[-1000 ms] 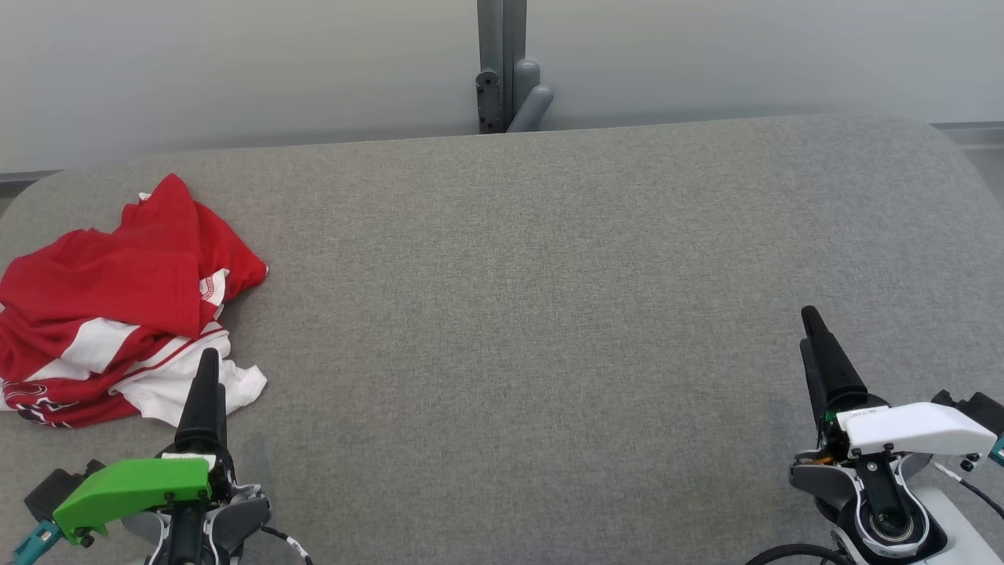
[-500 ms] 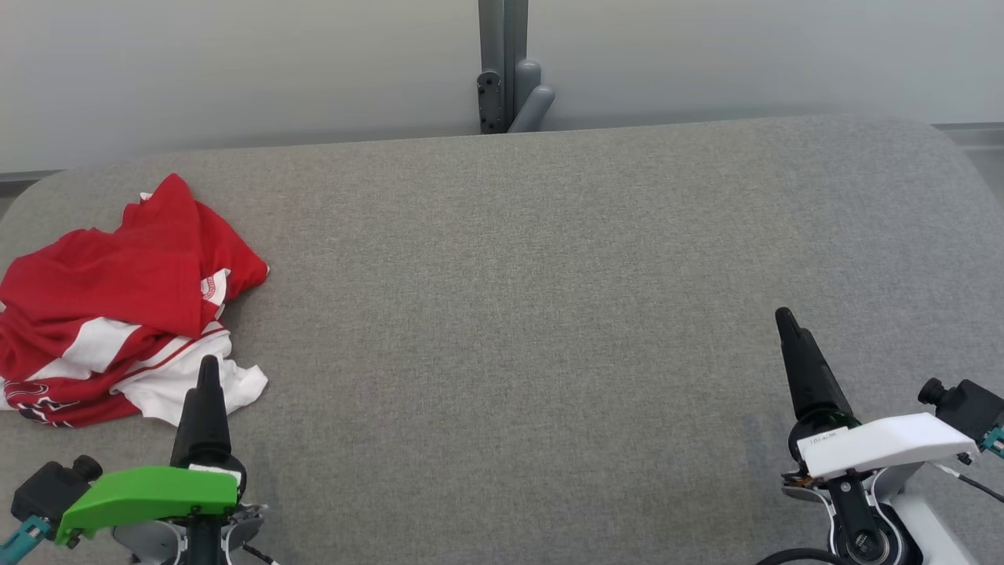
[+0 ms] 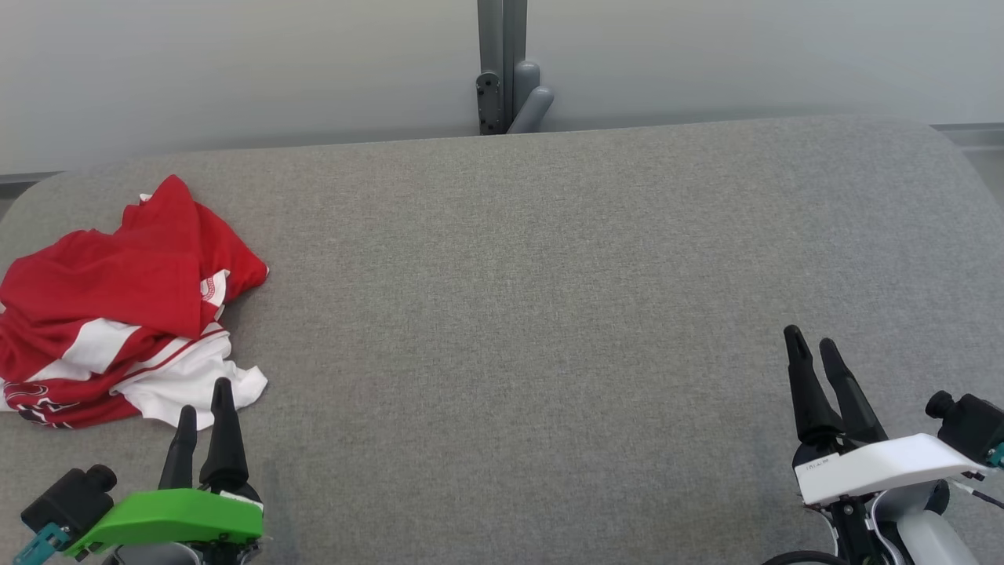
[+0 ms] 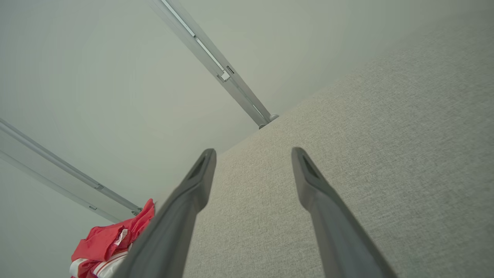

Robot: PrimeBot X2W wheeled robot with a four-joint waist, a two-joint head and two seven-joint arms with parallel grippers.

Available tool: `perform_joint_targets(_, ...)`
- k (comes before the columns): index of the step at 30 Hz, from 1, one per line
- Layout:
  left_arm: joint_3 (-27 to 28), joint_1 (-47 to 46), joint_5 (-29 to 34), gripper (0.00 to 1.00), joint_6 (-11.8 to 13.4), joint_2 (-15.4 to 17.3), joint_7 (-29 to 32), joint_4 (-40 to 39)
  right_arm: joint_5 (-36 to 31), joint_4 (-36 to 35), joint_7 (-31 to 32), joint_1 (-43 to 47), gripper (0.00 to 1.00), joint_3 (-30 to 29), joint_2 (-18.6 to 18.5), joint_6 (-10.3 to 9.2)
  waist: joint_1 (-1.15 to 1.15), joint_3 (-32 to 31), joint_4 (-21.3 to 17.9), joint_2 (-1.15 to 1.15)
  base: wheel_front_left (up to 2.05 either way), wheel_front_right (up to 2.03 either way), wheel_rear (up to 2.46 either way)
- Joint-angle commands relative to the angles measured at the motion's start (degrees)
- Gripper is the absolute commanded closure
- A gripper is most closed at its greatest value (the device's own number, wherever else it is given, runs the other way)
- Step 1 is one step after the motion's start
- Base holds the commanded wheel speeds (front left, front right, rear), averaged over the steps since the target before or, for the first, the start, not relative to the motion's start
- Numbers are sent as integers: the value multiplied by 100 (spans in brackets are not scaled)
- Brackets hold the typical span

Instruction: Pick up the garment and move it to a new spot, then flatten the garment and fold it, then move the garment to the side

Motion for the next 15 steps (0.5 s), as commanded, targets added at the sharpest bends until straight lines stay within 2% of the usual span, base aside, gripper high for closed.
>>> perform_joint_targets(1,8,19,230,0,-28,77,-64,-76,-269,-58,-47,27,0,-89,-10,3,0,-1,3,0,0,0,0)
perform_joint_targets(15,-35,231,1318,0,-84,140,-306,-235,-1660,3,-78,247,0,-454,165,3,0,-6,0,0,0,0,0)
